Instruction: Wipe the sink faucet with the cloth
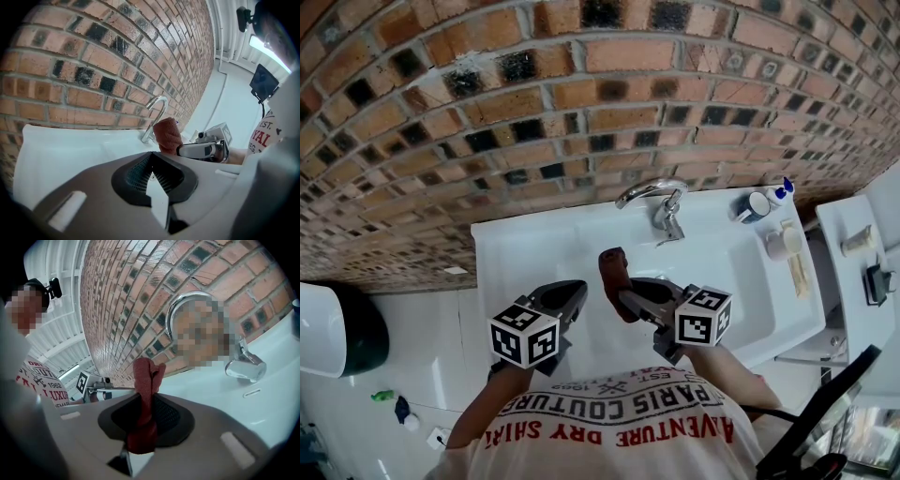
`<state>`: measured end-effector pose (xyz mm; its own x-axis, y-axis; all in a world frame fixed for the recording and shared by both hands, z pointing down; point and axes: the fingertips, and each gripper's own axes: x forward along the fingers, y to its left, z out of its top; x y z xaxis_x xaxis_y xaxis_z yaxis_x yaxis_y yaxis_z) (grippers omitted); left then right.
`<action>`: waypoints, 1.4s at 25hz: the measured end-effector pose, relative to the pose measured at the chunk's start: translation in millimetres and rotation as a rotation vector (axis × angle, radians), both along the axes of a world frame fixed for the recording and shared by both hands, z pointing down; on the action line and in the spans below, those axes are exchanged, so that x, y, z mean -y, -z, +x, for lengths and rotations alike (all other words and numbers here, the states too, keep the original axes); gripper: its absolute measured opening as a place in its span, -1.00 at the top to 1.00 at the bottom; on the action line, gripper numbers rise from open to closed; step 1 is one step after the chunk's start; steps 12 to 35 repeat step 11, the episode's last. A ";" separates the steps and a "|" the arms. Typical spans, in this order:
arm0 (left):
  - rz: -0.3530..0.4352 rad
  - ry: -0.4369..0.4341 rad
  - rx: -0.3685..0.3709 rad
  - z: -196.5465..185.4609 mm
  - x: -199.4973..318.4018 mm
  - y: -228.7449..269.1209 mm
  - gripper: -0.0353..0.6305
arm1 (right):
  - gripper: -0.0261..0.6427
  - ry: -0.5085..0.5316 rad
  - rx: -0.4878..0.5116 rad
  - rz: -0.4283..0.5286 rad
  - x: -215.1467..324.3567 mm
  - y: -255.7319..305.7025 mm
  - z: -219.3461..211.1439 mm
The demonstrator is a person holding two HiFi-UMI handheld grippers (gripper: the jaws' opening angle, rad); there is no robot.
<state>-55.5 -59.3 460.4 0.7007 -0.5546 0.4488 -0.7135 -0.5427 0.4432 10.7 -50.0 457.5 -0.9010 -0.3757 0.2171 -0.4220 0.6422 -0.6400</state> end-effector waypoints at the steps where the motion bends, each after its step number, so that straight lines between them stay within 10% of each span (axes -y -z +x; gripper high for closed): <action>1: 0.001 0.000 0.000 0.3 0.3 0.1 0.88 | 0.71 0.001 -0.003 0.003 0.5 -0.1 0.0; 35: -0.005 -0.001 -0.005 2.1 4.2 -3.0 0.88 | 0.71 0.005 -0.011 -0.003 5.0 -4.4 -1.0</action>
